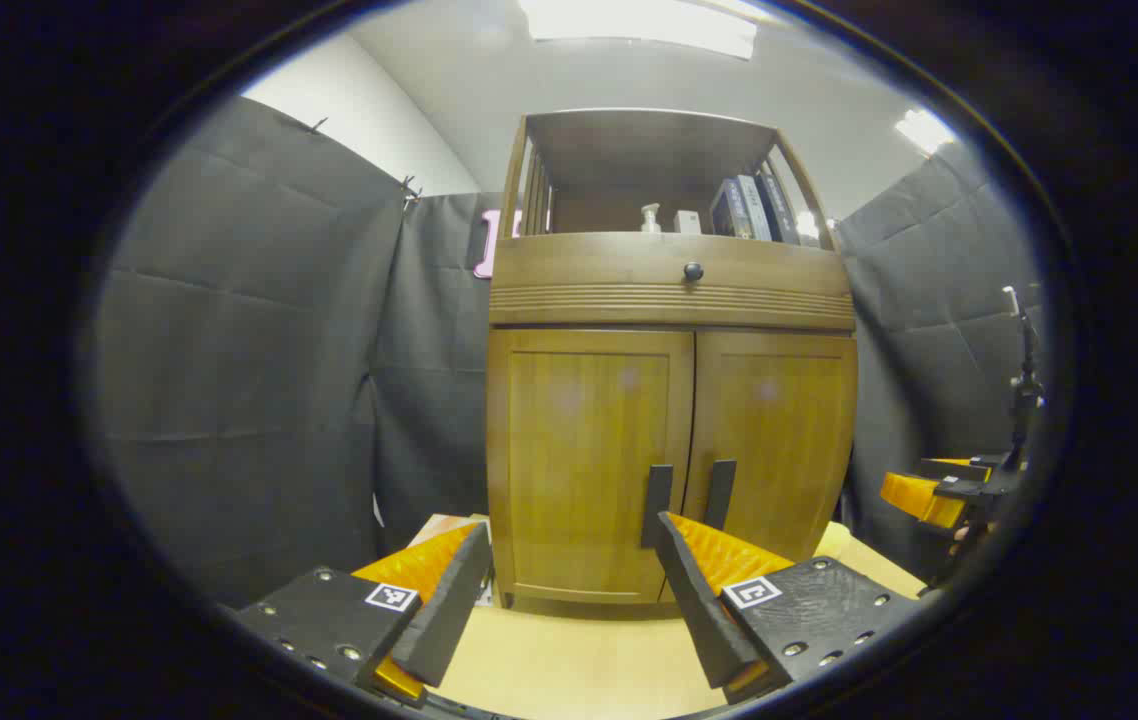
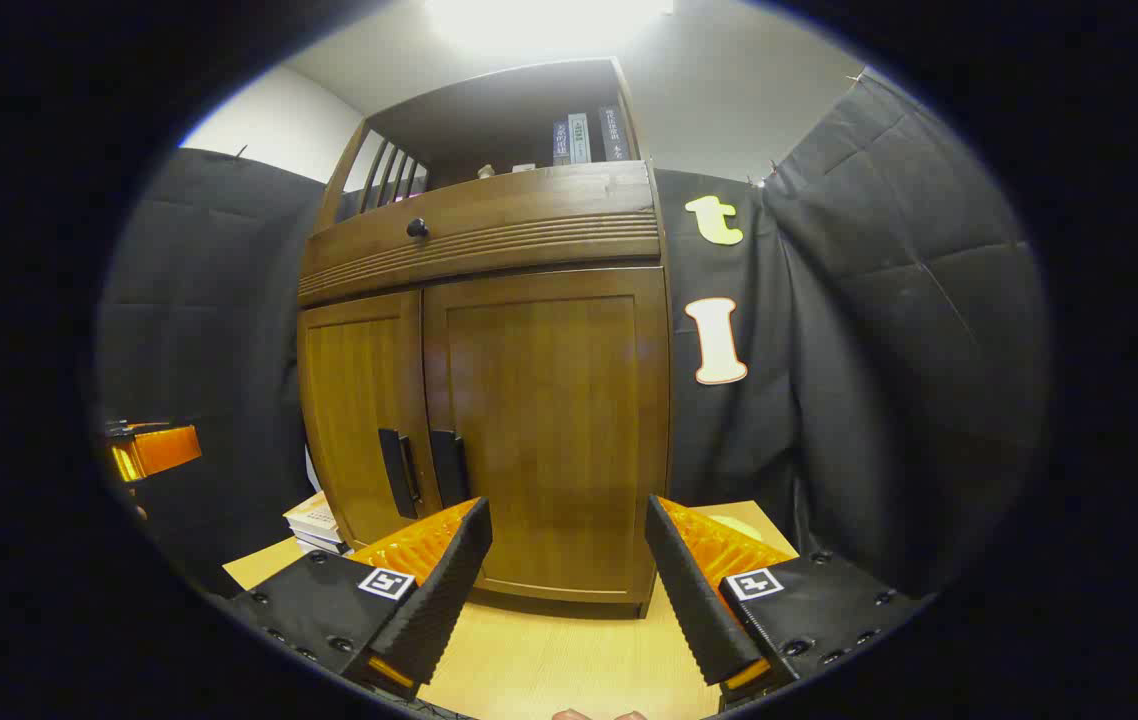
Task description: Open the right door of the double-door shoe cabinet with the right hand, and open the left door with the left hand.
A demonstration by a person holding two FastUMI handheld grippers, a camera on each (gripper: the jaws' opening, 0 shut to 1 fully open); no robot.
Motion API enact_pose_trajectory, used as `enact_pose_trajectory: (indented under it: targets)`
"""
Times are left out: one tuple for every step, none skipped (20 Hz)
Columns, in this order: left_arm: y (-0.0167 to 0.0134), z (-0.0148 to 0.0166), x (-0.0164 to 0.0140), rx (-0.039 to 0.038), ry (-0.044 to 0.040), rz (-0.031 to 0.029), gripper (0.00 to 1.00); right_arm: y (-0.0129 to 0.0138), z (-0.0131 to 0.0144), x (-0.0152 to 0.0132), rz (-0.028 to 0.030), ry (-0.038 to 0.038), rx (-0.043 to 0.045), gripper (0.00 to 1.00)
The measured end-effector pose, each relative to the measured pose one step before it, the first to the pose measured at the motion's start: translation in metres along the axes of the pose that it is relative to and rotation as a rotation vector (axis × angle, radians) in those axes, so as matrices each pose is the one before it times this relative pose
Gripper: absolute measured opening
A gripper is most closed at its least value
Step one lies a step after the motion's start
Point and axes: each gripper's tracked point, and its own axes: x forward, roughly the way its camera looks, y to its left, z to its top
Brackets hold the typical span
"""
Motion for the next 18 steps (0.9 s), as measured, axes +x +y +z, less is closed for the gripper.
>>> enact_pose_trajectory:
  targets:
    - [0.00025, -0.00033, 0.00048, -0.00207, 0.00454, 0.00438, 0.96, 0.0006, -0.0004, 0.00058, 0.00179, 0.00265, -0.0022, 0.96]
    - [0.00022, -0.00019, 0.00043, -0.00407, 0.00374, 0.00185, 0.96, 0.00124, -0.00046, 0.0002, 0.00236, 0.0014, 0.00059, 0.96]
    - [0.00045, -0.00087, 0.00021, -0.00437, 0.00548, 0.00261, 0.96, 0.0009, -0.0002, 0.00087, 0.00195, 0.00217, 0.00241, 0.96]
    - [0.00095, -0.00019, -0.00028, -0.00363, 0.00606, 0.00395, 0.96, 0.00109, -0.00033, 0.00041, -0.00049, 0.00103, 0.004, 0.96]
    - [0.00011, -0.00081, 0.0001, -0.00263, 0.00545, 0.00411, 0.96, 0.00126, -0.00057, 0.00156, 0.00001, 0.00374, 0.0052, 0.96]
    - [0.00065, 0.00053, 0.00008, -0.00097, 0.00355, 0.00445, 0.96, 0.0021, -0.00114, 0.00144, 0.00223, 0.00453, 0.00507, 0.96]
    - [-0.00003, -0.00073, 0.00007, 0.00112, 0.00515, 0.0041, 0.96, 0.00194, -0.00062, 0.00147, 0.00064, 0.00355, 0.00413, 0.96]
    - [0.00098, -0.00016, -0.00022, 0.00442, 0.00713, 0.00561, 0.96, 0.00218, -0.00147, 0.00179, 0.00025, 0.00439, 0.00442, 0.96]
    - [0.00008, -0.00117, 0.00019, 0.00637, 0.00636, 0.00589, 0.96, 0.00282, -0.0008, 0.00193, 0.00342, 0.00562, 0.00491, 0.96]
    - [0.0005, -0.00055, 0.0003, 0.00706, 0.00656, 0.00458, 0.96, 0.00355, -0.0011, 0.00255, 0.0027, 0.00668, 0.00351, 0.96]
    - [-0.00044, -0.00069, 0.0003, 0.00697, 0.00775, 0.00393, 0.96, 0.0035, -0.00019, 0.00261, 0.00423, 0.00607, 0.00256, 0.96]
    - [0.00034, -0.00037, 0.00076, 0.00599, 0.00952, 0.00345, 0.96, 0.00265, 0.00005, 0.00167, 0.00132, 0.00384, 0.00103, 0.96]
    - [-0.00038, -0.0011, -0.00023, 0.00249, 0.00855, 0.00381, 0.96, 0.00234, 0.00136, 0.00217, -0.00021, 0.00162, 0.00157, 0.98]
    - [-0.00003, -0.00029, 0.00063, -0.00184, 0.00953, 0.00232, 0.96, 0.00197, 0.0004, 0.00204, -0.00076, 0.00133, 0.00185, 0.98]
    - [0.00017, -0.00077, -0.00143, -0.00482, 0.00993, 0.00199, 0.96, 0.0023, 0.00089, 0.00332, -0.00399, 0.00535, 0.00264, 0.98]
    - [0.00042, -0.00113, -0.0009, -0.00699, 0.00846, 0.0027, 0.96, 0.00276, 0.00072, 0.00376, -0.00489, 0.00611, 0.00461, 0.96]
    - [0.00031, 0.00018, 0.0003, -0.00703, 0.00272, 0.00062, 0.96, 0.002, 0.00178, 0.00459, -0.00622, 0.00705, 0.00576, 0.96]
    - [0.00001, -0.00137, -0.0006, -0.00516, 0.0028, -0.00081, 0.96, 0.0031, 0.00123, 0.00517, -0.00706, 0.00739, 0.00772, 0.96]
